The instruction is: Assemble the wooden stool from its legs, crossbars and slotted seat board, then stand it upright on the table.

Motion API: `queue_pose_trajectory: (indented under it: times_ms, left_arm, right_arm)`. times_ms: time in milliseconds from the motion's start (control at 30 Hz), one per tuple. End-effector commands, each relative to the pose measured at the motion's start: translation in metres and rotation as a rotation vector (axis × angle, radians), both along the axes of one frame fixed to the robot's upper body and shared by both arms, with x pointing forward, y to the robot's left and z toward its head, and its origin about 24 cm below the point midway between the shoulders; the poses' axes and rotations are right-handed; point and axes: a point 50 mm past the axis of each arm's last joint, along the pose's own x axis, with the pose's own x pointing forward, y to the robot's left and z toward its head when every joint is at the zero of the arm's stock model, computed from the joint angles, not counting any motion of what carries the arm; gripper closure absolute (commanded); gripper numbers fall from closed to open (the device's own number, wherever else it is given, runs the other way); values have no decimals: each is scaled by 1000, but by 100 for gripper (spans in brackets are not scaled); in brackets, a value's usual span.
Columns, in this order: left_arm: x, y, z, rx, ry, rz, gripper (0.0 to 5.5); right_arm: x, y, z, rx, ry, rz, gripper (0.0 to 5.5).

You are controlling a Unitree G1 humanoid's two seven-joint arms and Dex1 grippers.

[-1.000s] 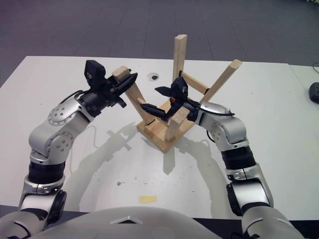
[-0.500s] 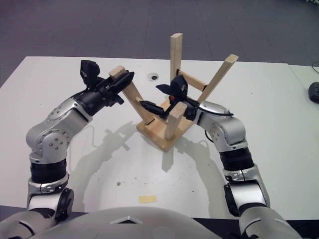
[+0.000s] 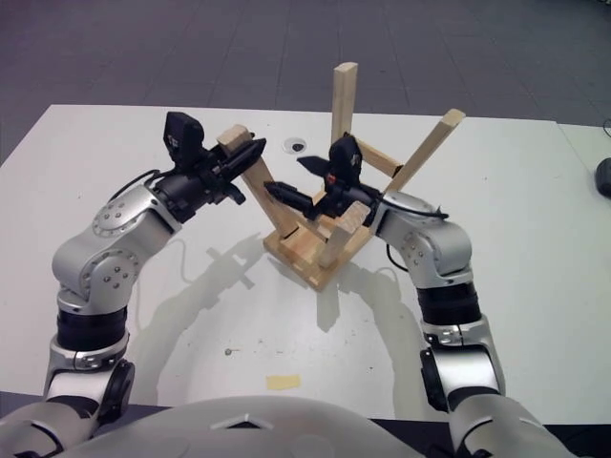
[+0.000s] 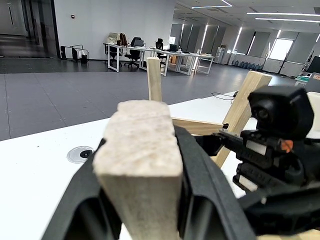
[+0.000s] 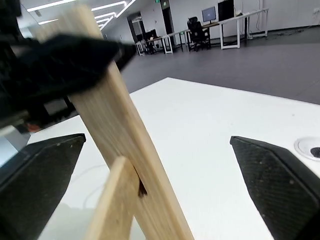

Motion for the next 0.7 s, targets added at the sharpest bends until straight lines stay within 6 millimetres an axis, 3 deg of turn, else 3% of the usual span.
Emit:
queue_pose_trajectory:
  times_ms: [33,100,233,300,367,533,600,700]
  left_arm:
    - [-1,8,-39,153,170,45,446]
    - [0,8,-39,151,169,44,446]
    - [2,11,-39,148,173,47,446]
    - [2,11,-39,155,172,42,446]
    - [1,10,-39,156,172,31,446]
    - [-3,6,-43,171,174,9,446]
    - [-4,3,-44,187,164,-7,446]
    - [-3,6,-48,249,138,33,446]
  right_arm:
    - [3,0,32,127,-50,38,10]
    - [3,-3,1,41,44,28,10]
    - [-10,-12,-101,-353,289,-3,10]
    - [-13,-18,-126,-489,321,-25,10]
    - [-11,-19,-130,-529,305,-48,10]
    - [-5,-11,-116,-456,249,-49,10]
    - [-7,-7,-104,-371,217,-18,10]
    - [-14,-11,-69,-146,160,41,10]
